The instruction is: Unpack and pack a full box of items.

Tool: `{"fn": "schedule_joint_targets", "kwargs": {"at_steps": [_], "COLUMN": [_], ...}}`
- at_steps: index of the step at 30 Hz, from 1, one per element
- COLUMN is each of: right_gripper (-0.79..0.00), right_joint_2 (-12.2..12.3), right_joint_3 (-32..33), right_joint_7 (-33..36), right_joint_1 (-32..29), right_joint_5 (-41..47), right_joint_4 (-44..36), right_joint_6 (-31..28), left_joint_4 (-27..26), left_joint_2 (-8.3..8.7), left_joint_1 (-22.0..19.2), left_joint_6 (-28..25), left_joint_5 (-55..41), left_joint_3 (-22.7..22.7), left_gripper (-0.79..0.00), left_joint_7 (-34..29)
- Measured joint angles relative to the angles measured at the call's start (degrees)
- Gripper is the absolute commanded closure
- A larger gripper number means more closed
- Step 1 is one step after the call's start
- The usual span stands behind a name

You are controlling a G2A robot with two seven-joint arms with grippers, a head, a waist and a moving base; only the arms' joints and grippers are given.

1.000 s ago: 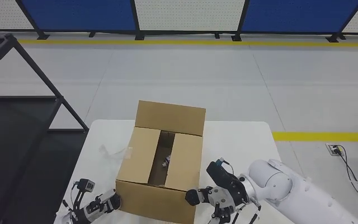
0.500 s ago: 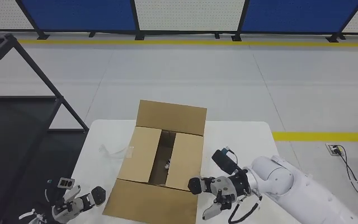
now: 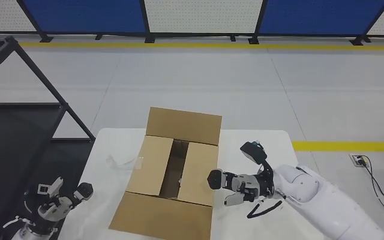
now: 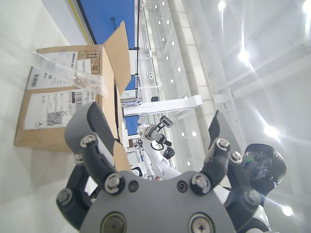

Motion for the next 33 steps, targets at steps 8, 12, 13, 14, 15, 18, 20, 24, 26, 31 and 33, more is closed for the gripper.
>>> {"fn": "schedule_joint_targets", "kwargs": {"at_steps": [8,12,13,14,15,18,20,24,26,31,33], "right_gripper": [-0.785,-0.785,-0.785,-0.785,-0.785,-0.785,-0.785,-0.785,-0.785,-0.785,-0.785], "right_joint_2": [-0.5,-2.0,-2.3,-2.5,-2.5,-2.4,-2.4,-2.4,-2.7,-4.5,-5.0], "right_joint_3": [0.9,0.9,0.8,0.8,0.8,0.8,0.8,0.8,0.9,0.7,0.6], "right_joint_7": [-3.9,-9.1,-10.2,-10.7,-10.6,-10.3,-10.3,-10.4,-11.3,-13.7,-13.2], "right_joint_1": [-0.9,-1.0,-0.7,-0.5,-0.5,-0.5,-0.5,-0.6,-0.8,0.5,1.1], "right_joint_5": [0.5,4.2,5.5,6.0,5.7,5.1,5.1,5.0,3.1,0.9,1.7], "right_joint_4": [-1.1,-0.3,0.1,0.4,0.4,0.4,0.4,0.2,-1.3,-3.6,-3.2], "right_joint_6": [4.5,14.0,17.4,21.3,23.1,21.6,19.6,19.9,22.6,32.6,35.9], "left_joint_4": [-2.9,-4.2,-4.1,-3.7,-3.4,-2.3,-1.7,-1.2,-1.0,-1.0,-1.2], "left_joint_2": [-0.23,-0.41,-0.47,-0.58,-0.70,-0.96,-1.15,-1.44,-1.59,-1.72,-1.76], "left_joint_1": [-0.4,-1.7,-2.2,-3.0,-3.6,-5.8,-7.0,-8.7,-9.2,-9.4,-9.2], "left_joint_6": [1.5,0.9,0.3,-0.6,-0.9,-0.5,-0.6,-0.9,-1.2,-1.5,-1.4], "left_joint_5": [3.2,8.6,10.5,13.1,14.7,17.4,18.8,21.1,22.1,22.7,22.6], "left_joint_3": [2.1,4.7,5.4,6.4,7.3,9.8,11.3,13.6,14.6,15.4,15.6], "left_gripper": [-0.785,-0.785,-0.785,-0.785,-0.785,-0.785,-0.785,-0.785,-0.785,-0.785,-0.785], "left_joint_7": [2.9,4.9,6.0,7.7,8.8,10.2,10.6,11.3,11.7,11.7,11.5]}}
